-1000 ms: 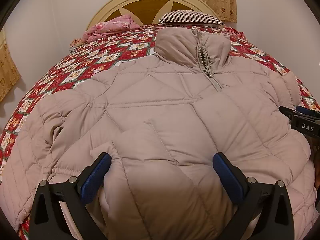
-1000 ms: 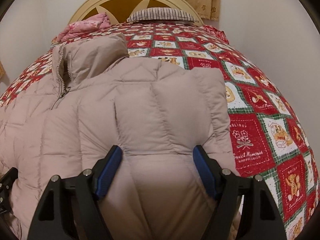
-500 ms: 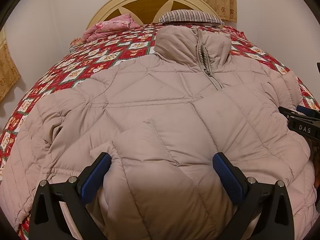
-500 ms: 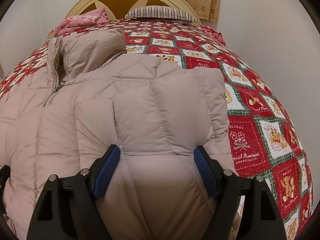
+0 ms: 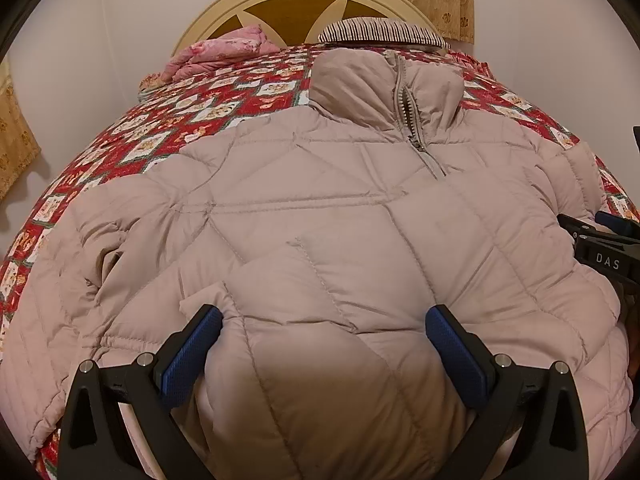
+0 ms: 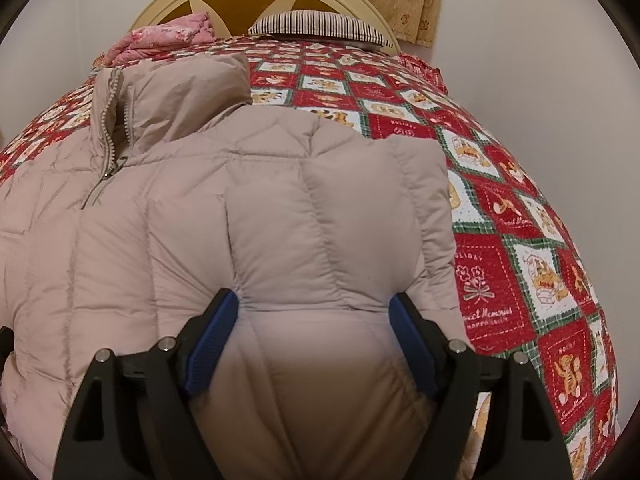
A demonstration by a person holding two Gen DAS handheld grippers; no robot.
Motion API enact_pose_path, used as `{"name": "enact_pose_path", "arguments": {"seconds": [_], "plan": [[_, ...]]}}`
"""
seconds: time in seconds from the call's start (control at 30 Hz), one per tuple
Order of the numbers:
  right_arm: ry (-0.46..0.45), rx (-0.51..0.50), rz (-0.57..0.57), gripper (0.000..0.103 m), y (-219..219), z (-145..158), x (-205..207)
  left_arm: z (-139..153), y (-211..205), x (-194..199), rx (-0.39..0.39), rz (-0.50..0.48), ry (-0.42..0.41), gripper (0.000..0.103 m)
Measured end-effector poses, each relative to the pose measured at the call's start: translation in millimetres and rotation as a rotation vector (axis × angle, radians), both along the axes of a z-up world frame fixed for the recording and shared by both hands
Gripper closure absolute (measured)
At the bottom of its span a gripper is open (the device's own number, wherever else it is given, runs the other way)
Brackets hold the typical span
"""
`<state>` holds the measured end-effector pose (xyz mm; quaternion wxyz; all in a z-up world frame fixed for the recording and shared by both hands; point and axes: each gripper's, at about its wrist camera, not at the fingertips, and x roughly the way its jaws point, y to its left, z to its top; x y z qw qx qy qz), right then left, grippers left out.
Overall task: Fold large clothes
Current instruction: 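Lower the sleeve onto the jacket front and open the right gripper, then grasp the other jacket sleeve cuff with the left gripper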
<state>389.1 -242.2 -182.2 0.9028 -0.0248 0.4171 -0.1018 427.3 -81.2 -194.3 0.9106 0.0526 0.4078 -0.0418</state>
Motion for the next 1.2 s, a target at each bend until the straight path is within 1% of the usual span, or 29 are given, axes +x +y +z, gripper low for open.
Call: {"name": "enact_pose_path", "arguments": {"seconds": [0.17, 0.27, 0.37, 0.4, 0.47, 0.57, 0.6, 0.67, 0.73, 0.8, 0.83, 0.87, 0.93, 0.97, 1.03, 1.1, 1.13, 1.17, 1.2], "plan": [[0.004, -0.048, -0.004, 0.02, 5.8, 0.2, 0.5, 0.3, -1.2, 2.0, 0.004, -0.003, 0.01, 0.001], [0.001, -0.039, -0.006, 0.02, 3.7, -0.1, -0.2, 10.2, 8.3, -1.3, -0.03, -0.04, 0.035, 0.001], [-0.001, -0.037, -0.008, 0.019, 3.2, -0.3, -0.4, 31.6, 31.7, -22.5, -0.072, -0.037, 0.009, 0.001], [-0.001, -0.036, -0.008, 0.019, 3.0, -0.3, -0.6, 42.1, 46.8, -34.2, -0.096, -0.031, -0.016, 0.001], [-0.002, -0.034, -0.007, 0.018, 3.1, -0.2, -0.6, 55.7, 69.9, -52.1, -0.112, -0.014, -0.049, 0.001], [-0.004, -0.035, -0.008, 0.018, 3.0, -0.5, -0.3, 70.8, 132.1, -93.3, -0.158, 0.046, -0.09, 0.001], [-0.005, -0.036, -0.008, 0.018, 2.9, -0.6, -0.5, 71.5, 148.6, -103.1, -0.163, 0.07, -0.097, 0.001], [-0.007, -0.036, -0.008, 0.018, 2.6, -0.3, -0.4, 69.7, 197.4, -130.0, -0.161, 0.147, -0.098, 0.001], [-0.009, -0.029, -0.007, 0.018, 2.3, 0.1, -0.6, 65.6, 240.3, -153.5, -0.158, 0.227, -0.105, 0.001], [-0.01, -0.027, -0.006, 0.018, 2.2, 0.1, -0.4, 57.0, 285.9, -175.8, -0.145, 0.353, -0.108, 0.001], [-0.01, -0.028, -0.006, 0.018, 1.8, 0.2, -0.5, 50.9, 309.6, -186.8, -0.153, 0.418, -0.104, 0.001], [-0.012, -0.026, -0.004, 0.018, 1.4, 0.2, -0.7, 45.1, 327.8, -195.2, -0.172, 0.462, -0.103, 0.001], [-0.014, -0.024, -0.004, 0.017, 1.4, 0.6, -0.9, 30.0, 360.3, -209.4, -0.238, 0.543, -0.095, 0.001], [-0.016, -0.024, -0.004, 0.017, 1.3, 0.7, -0.9, 21.8, 373.7, -212.9, -0.284, 0.577, -0.08, 0.001], [-0.019, -0.024, -0.004, 0.017, 1.7, 1.4, -1.8, 10.7, 384.6, -215.0, -0.357, 0.604, -0.078, 0.001], [-0.022, -0.026, -0.005, 0.017, 2.0, 1.7, -2.4, 5.0, 383.1, -208.9, -0.362, 0.615, -0.08, 0.001], [-0.024, -0.029, -0.005, 0.017, 2.0, 2.0, -2.6, 3.7, 379.4, -204.6, -0.359, 0.6, -0.084, 0.003], [-0.026, -0.032, -0.007, 0.017, 2.3, 2.1, -2.9, 2.3, 373.9, -199.5, -0.336, 0.585, -0.091, 0.006], [-0.027, -0.033, -0.007, 0.016, 2.1, 2.3, -3.5, 1.5, 369.0, -195.5, -0.303, 0.581, -0.09, 0.022]]}}
